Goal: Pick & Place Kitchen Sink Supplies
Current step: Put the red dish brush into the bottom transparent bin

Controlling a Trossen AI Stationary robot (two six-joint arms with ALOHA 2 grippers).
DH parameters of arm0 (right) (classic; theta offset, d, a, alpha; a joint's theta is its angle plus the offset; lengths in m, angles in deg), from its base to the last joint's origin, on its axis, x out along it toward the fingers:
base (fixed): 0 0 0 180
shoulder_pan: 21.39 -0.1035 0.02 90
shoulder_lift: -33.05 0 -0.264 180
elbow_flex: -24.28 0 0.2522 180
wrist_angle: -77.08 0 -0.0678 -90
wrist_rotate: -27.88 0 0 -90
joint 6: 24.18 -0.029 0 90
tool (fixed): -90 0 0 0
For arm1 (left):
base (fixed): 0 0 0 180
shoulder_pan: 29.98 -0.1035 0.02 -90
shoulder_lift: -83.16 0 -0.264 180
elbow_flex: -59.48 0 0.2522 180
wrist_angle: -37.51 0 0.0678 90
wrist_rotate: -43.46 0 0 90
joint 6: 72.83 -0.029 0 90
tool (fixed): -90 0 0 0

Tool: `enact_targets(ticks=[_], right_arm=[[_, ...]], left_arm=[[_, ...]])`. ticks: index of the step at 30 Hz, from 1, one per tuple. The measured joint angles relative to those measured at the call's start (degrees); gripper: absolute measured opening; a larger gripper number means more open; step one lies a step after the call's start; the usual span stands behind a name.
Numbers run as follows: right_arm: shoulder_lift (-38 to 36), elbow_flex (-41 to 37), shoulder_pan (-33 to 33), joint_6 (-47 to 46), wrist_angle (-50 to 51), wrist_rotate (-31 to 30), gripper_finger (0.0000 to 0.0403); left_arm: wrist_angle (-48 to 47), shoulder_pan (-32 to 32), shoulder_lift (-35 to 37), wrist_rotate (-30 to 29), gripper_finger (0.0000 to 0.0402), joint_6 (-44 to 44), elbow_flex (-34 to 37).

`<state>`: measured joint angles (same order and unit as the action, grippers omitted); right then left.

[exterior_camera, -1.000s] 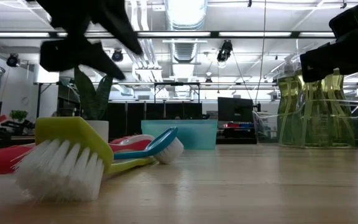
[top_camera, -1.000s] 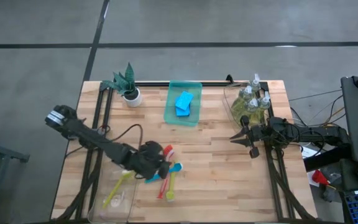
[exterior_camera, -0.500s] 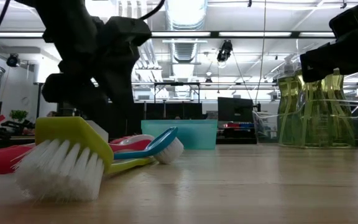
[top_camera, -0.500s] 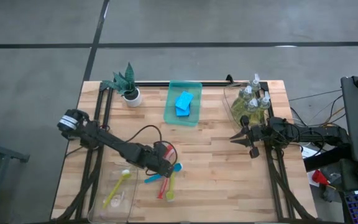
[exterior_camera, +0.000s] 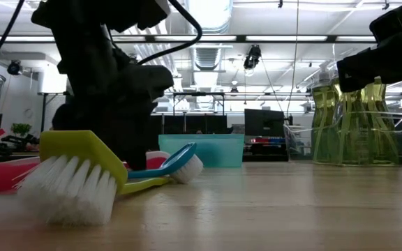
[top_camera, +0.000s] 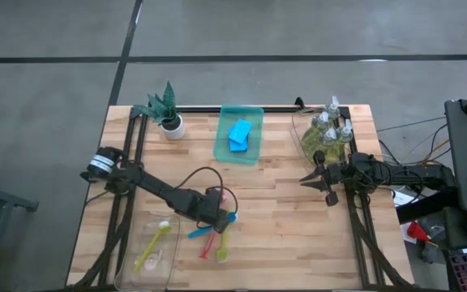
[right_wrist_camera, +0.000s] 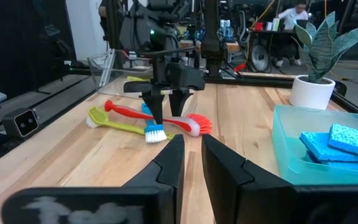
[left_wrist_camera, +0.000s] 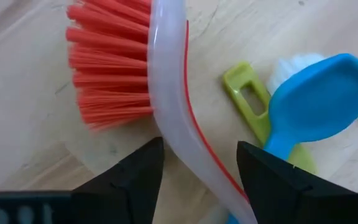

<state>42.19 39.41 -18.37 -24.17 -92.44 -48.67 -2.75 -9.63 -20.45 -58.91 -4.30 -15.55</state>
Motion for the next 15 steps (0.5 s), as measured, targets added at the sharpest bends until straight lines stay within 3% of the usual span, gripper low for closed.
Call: enact_targets(ticks=[6, 15], right_arm=[[0.0, 0.0, 0.0, 0.0, 0.02, 0.02, 0.0052], [0.0, 0.0, 0.0, 0.0, 0.02, 0.02, 0.0052]], left_arm=[[-0.27, -1.03, -0.13, 0.34, 0.0176, -3.23, 0.0], [0.6, -2.42, 1.02, 0.65, 0.0058, -5.55, 0.06]])
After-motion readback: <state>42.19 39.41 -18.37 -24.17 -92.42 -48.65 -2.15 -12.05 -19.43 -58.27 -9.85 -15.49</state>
